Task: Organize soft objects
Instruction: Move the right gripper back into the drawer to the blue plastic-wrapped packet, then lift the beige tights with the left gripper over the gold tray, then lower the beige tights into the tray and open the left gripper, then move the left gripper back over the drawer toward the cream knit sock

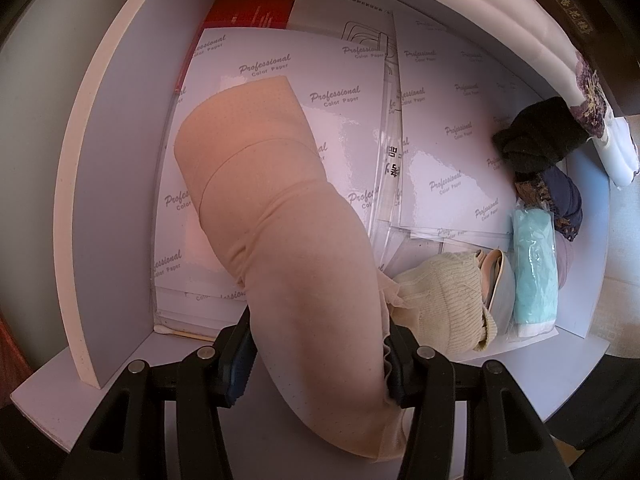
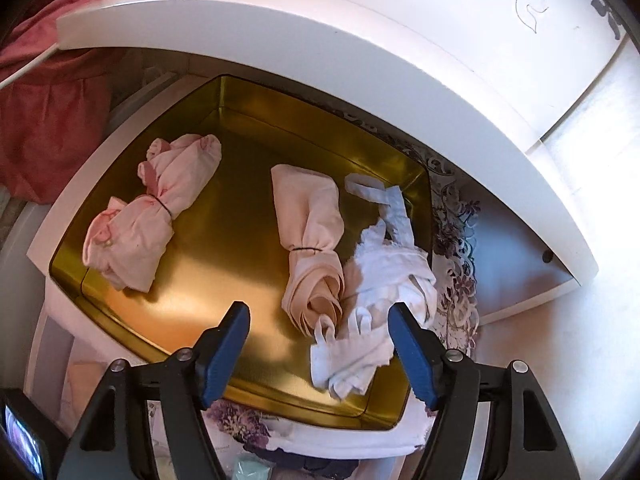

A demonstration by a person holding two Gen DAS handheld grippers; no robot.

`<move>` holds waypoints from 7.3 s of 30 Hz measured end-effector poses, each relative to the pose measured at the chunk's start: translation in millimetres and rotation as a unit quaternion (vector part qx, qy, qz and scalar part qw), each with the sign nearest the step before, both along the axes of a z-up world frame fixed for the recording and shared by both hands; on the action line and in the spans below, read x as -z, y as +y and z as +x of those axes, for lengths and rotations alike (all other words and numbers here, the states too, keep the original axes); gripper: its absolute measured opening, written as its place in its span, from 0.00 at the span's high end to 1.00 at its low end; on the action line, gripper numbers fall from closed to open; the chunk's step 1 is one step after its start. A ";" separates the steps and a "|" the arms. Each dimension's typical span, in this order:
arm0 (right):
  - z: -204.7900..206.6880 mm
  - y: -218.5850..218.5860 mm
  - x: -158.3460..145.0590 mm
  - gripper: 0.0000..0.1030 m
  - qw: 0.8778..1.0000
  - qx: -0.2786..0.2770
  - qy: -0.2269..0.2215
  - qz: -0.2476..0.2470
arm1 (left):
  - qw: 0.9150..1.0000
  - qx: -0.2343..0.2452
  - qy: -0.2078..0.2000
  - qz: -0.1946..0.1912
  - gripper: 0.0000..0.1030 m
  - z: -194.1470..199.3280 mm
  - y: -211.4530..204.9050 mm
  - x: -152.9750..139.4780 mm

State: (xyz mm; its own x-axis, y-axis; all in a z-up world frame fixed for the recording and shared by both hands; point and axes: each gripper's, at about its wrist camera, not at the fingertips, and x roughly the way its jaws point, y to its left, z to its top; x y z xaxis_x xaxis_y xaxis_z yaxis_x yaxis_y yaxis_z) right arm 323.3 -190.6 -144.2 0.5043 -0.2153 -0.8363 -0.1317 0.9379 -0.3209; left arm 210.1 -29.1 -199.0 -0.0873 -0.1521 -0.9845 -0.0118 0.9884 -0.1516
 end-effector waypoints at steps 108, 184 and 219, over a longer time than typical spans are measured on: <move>-151.9 -21.3 206.2 0.50 0.946 0.136 0.269 0.121 | 0.951 0.004 -0.193 -0.240 0.57 76.1 3.4 -226.8; -147.1 -13.5 198.9 0.49 0.950 0.133 0.261 0.111 | 0.966 -0.034 -0.248 -0.056 0.59 163.6 -46.1 -155.2; -150.3 -43.9 197.6 0.50 0.944 0.144 0.256 0.150 | 0.995 -0.019 -0.094 0.006 0.57 0.0 25.3 -53.9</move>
State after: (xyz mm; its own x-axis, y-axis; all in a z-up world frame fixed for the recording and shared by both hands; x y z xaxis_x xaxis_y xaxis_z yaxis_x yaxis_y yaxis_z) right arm 173.1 -234.6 -341.8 -0.0254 0.0035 -0.9997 0.0776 0.9970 0.0015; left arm 210.1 -3.8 -145.1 0.1045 -0.1392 -0.9847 -0.0212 0.9896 -0.1422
